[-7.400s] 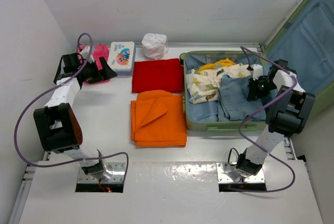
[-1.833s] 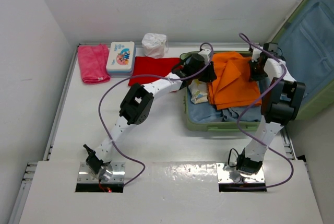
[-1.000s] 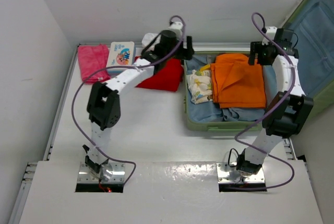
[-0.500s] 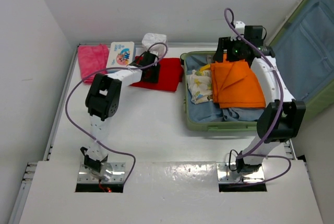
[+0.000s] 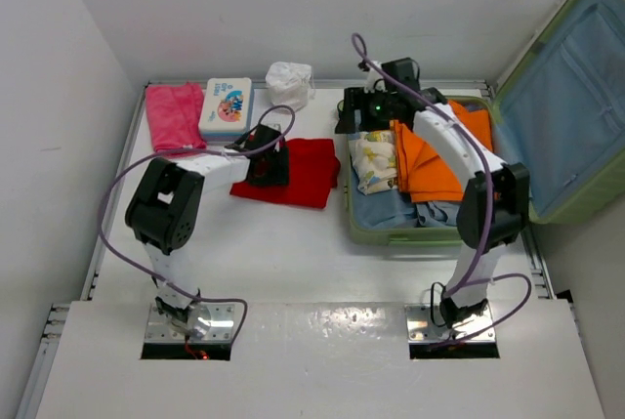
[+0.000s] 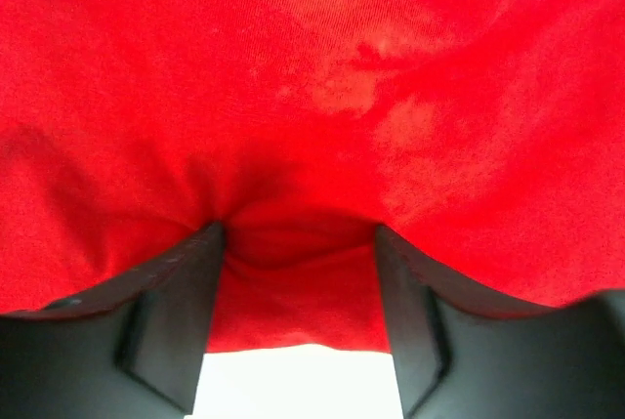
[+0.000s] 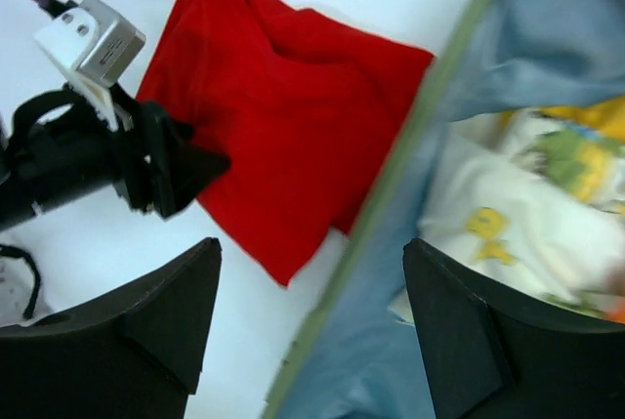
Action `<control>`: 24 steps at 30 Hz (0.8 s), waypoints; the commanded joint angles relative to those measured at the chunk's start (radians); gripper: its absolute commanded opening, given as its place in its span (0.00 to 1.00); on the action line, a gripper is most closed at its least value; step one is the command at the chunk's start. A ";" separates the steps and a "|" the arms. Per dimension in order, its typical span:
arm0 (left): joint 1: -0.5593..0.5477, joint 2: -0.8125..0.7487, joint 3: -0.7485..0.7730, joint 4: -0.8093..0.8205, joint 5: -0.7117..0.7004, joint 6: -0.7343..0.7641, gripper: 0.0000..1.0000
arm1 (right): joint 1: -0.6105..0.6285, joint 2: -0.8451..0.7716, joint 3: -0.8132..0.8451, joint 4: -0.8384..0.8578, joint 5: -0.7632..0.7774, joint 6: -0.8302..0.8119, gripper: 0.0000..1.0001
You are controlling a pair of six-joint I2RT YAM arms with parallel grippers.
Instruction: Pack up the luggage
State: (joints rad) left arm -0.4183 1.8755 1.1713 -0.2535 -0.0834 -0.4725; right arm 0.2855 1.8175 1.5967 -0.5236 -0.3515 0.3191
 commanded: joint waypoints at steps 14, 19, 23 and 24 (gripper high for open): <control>0.233 -0.121 0.016 -0.155 0.055 0.009 0.81 | 0.261 0.316 0.262 -0.257 0.295 0.205 0.77; 0.242 0.007 0.041 -0.112 0.161 0.072 0.81 | 0.268 0.329 0.278 -0.234 0.263 0.224 0.77; 0.220 0.059 0.041 -0.070 0.099 0.083 0.82 | 0.268 0.309 0.252 -0.231 0.255 0.209 0.77; 0.220 0.068 0.041 -0.070 0.082 0.083 0.80 | 0.268 0.304 0.241 -0.234 0.256 0.210 0.77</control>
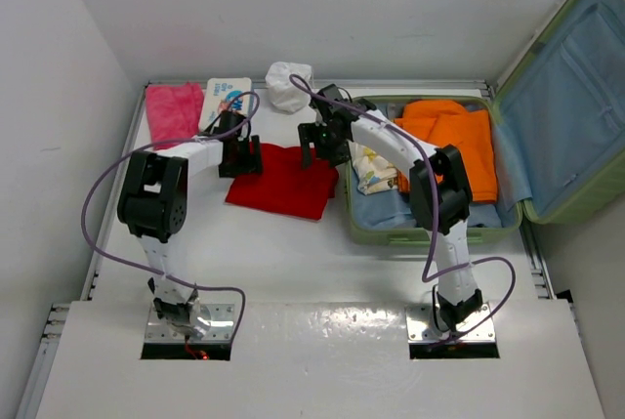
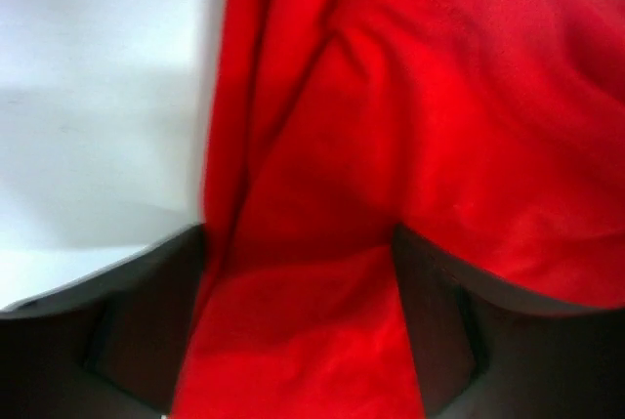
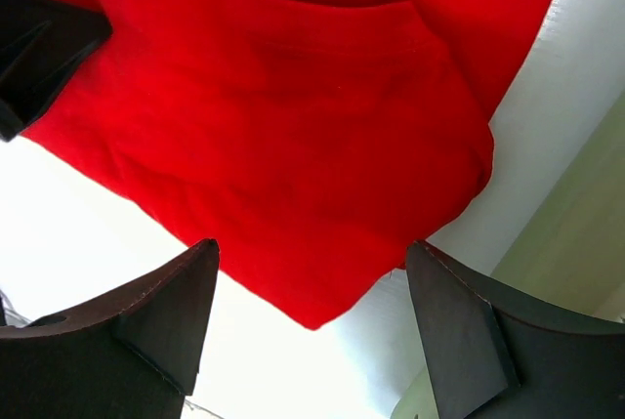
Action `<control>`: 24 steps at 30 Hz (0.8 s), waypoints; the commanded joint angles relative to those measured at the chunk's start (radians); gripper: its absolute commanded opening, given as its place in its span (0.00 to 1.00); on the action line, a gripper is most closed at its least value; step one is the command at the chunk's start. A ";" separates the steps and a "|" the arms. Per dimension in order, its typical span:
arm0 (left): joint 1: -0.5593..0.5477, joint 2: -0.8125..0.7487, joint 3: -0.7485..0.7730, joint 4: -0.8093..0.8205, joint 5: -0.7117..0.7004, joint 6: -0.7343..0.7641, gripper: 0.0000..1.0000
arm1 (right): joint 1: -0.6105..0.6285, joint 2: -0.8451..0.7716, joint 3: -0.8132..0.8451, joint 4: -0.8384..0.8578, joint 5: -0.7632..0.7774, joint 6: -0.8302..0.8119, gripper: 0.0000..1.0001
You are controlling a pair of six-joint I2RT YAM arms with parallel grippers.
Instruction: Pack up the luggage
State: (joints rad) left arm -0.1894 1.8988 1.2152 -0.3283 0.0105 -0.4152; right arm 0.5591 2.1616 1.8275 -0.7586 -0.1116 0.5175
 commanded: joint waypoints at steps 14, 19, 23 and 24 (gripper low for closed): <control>0.125 -0.067 -0.146 -0.049 -0.109 0.016 0.00 | 0.019 0.041 0.035 0.030 -0.006 0.064 0.83; 0.134 -0.090 -0.178 -0.074 -0.086 -0.002 0.00 | 0.044 0.122 0.056 0.039 -0.036 0.119 0.84; 0.134 -0.090 -0.178 -0.074 -0.063 -0.002 0.00 | 0.080 0.217 0.087 0.061 -0.095 0.133 0.86; 0.134 -0.090 -0.178 -0.074 -0.063 -0.013 0.00 | 0.084 0.228 0.085 0.077 -0.102 0.144 0.86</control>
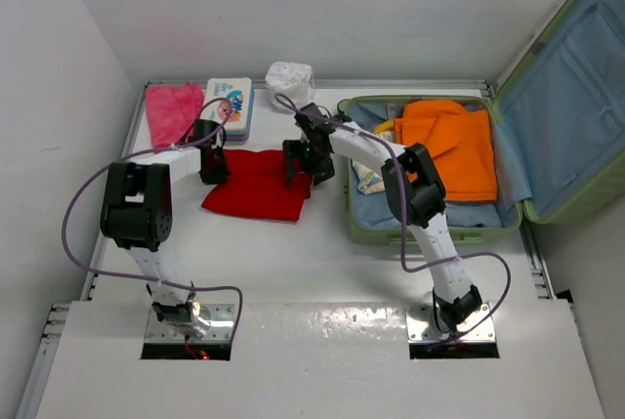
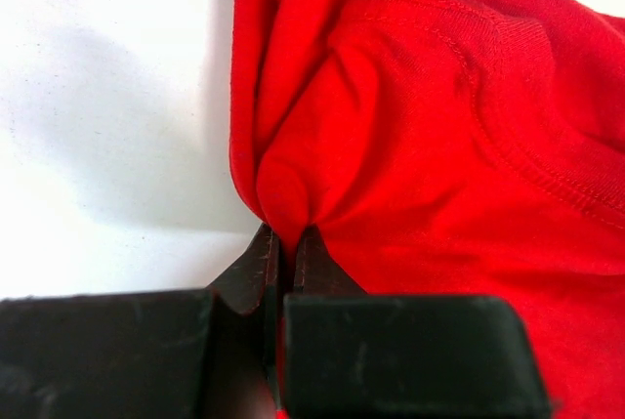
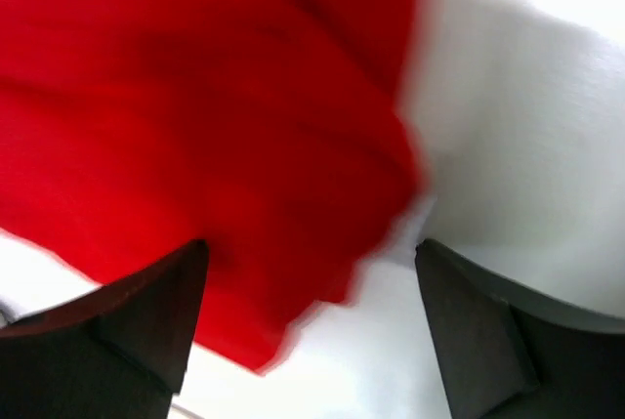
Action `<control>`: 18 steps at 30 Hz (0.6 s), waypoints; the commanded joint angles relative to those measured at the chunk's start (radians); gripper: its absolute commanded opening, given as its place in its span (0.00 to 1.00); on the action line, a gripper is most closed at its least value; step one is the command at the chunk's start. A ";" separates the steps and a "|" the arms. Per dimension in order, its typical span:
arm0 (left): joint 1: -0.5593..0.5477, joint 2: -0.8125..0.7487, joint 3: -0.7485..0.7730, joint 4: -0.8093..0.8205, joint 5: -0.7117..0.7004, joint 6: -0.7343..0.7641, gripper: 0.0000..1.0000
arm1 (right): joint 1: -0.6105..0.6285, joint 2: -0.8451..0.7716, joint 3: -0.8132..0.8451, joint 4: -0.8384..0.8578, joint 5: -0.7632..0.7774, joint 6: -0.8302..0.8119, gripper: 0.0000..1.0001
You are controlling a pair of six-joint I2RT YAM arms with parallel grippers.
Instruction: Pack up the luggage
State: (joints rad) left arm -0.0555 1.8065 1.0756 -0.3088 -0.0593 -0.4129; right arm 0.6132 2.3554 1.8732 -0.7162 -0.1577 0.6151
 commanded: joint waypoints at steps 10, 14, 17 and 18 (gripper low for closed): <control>-0.043 -0.026 -0.069 -0.064 0.032 -0.015 0.00 | 0.118 0.143 0.069 0.130 -0.246 0.037 0.38; -0.052 -0.056 -0.078 -0.055 0.058 0.003 0.00 | 0.106 0.122 0.115 0.118 -0.256 -0.046 0.00; -0.052 -0.151 -0.091 -0.018 0.104 0.003 0.00 | 0.077 0.006 0.028 0.124 -0.244 -0.118 0.00; -0.073 -0.186 -0.101 -0.006 0.114 0.014 0.00 | 0.056 -0.107 0.002 0.136 -0.244 -0.141 0.00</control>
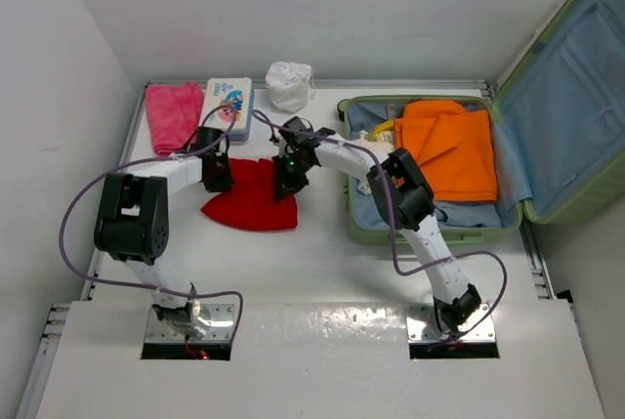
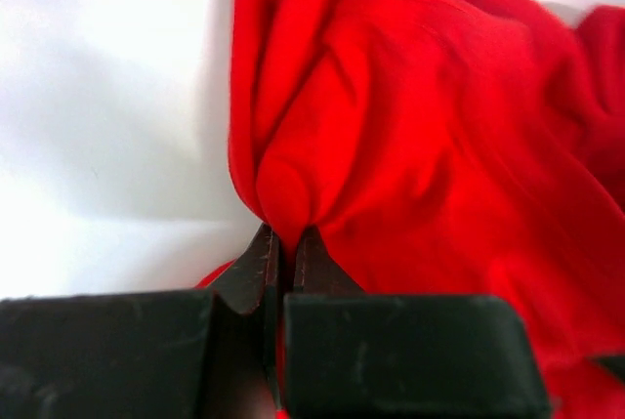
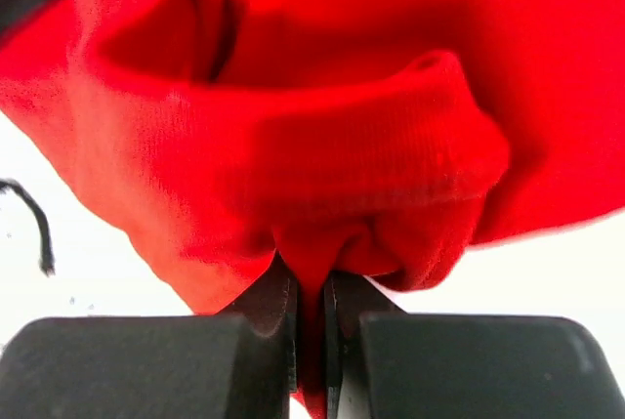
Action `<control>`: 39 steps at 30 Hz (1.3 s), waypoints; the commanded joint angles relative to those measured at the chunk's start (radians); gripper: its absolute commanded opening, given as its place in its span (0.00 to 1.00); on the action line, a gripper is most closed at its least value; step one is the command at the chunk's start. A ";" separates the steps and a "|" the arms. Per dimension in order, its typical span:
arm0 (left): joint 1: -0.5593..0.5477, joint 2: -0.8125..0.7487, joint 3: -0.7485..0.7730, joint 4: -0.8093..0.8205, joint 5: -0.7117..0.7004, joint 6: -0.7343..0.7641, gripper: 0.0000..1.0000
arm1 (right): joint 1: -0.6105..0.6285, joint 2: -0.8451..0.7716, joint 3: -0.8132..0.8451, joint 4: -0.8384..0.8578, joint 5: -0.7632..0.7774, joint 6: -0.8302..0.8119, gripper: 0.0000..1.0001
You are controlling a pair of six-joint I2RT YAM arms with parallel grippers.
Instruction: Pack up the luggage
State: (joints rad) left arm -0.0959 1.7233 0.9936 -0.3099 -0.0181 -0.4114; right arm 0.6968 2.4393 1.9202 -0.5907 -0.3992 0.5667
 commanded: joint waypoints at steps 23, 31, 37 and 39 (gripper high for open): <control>-0.697 -0.052 0.428 0.140 0.059 -0.006 0.00 | -0.687 -1.020 -0.575 -0.267 0.138 -0.613 0.00; -0.837 0.171 0.562 0.103 -0.048 0.049 0.00 | -0.829 -0.968 -0.656 -0.290 0.178 -0.755 0.00; -0.906 0.246 0.585 0.042 -0.200 0.114 0.00 | -0.816 -0.846 -0.645 -0.255 0.223 -0.823 0.00; -0.915 0.256 0.605 -0.009 -0.247 0.114 0.00 | -0.788 -0.794 -0.629 -0.265 0.221 -0.838 0.00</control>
State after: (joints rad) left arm -1.0035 1.9720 1.5467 -0.2661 -0.1574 -0.3275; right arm -0.1188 1.5940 1.2583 -0.8886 -0.2047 -0.2127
